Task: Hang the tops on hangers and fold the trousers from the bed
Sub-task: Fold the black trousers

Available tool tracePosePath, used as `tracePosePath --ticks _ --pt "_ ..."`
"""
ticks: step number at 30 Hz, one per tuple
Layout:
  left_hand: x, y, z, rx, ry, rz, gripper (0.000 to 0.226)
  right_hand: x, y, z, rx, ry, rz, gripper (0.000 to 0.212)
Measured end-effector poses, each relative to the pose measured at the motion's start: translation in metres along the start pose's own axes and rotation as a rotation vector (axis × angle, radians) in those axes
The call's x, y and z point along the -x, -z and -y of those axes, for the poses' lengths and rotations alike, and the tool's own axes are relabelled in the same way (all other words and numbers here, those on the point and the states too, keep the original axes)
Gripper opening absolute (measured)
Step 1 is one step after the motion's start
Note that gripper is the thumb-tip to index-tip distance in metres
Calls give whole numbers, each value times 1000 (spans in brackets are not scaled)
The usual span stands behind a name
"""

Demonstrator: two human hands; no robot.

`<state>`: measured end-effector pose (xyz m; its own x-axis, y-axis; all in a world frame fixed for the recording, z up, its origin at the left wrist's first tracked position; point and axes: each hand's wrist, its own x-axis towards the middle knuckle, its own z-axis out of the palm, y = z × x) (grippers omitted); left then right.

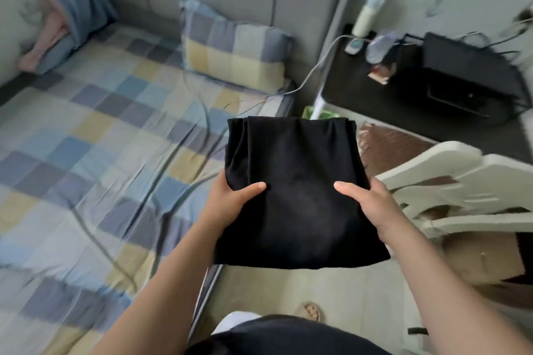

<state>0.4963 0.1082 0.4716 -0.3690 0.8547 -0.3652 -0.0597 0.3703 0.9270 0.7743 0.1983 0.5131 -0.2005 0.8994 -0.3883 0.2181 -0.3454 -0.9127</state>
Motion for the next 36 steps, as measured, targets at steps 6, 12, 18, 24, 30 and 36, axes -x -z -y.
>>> tracePosePath --ticks 6,12,18,24,30,36 --pt "-15 -145 -78 -102 -221 117 70 13 152 17 -87 139 -93 46" --pt "-13 -295 -148 -171 -392 322 77 42 290 20 -170 203 -305 42" --pt "-3 -437 -191 -231 -501 537 65 77 392 7 -320 224 -567 34" --pt "4 -593 -224 -305 -574 838 65 103 485 -19 -449 211 -854 45" --pt "12 -744 -240 -418 -645 1111 66 111 561 -49 -554 131 -1129 57" --pt "29 -862 -229 -503 -666 1385 69 111 623 -85 -655 26 -1401 46"
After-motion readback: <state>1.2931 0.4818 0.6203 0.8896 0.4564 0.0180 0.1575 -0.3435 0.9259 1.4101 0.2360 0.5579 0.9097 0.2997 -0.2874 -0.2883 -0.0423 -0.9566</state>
